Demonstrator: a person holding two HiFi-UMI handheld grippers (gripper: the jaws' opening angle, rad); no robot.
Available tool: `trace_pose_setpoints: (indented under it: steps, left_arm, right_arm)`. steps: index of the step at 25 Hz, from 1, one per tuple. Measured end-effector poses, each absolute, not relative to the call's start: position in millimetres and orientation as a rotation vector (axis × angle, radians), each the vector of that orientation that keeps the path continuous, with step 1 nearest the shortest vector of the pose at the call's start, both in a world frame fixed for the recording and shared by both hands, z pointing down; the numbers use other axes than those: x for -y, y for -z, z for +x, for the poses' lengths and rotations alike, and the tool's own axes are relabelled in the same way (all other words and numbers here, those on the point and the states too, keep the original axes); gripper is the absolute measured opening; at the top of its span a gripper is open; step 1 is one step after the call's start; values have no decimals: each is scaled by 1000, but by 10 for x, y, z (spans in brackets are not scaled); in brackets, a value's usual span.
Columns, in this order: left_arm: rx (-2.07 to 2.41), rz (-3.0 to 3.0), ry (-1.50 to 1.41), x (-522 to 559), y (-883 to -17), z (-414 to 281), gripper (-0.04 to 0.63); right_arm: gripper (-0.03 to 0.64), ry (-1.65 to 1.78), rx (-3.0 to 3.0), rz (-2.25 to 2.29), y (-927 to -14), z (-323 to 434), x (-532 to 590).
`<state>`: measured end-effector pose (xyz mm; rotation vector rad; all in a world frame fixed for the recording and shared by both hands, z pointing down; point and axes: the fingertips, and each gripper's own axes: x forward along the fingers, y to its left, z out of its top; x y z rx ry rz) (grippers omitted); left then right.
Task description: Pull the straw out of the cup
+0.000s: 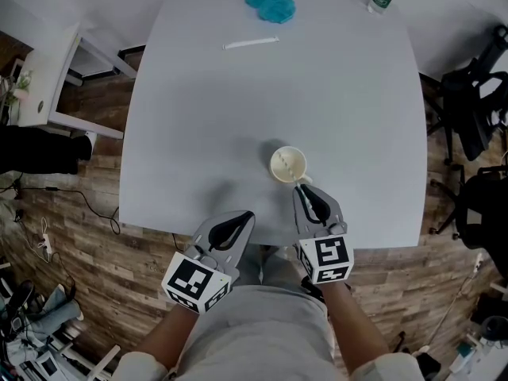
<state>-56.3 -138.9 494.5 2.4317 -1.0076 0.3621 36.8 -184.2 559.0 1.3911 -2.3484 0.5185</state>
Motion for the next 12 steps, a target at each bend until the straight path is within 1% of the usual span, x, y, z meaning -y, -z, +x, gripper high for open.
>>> trace_pose_setpoints:
  steps: [5, 12]
  left_arm:
    - [1003, 2427, -358, 1405, -4963, -549, 20]
    - [992, 2430, -357, 1401, -4967, -514, 20]
  right_arm:
    - [31, -532, 2344, 1428, -5568, 437, 1870]
    - [31, -550, 2351, 1437, -5550, 485, 1870]
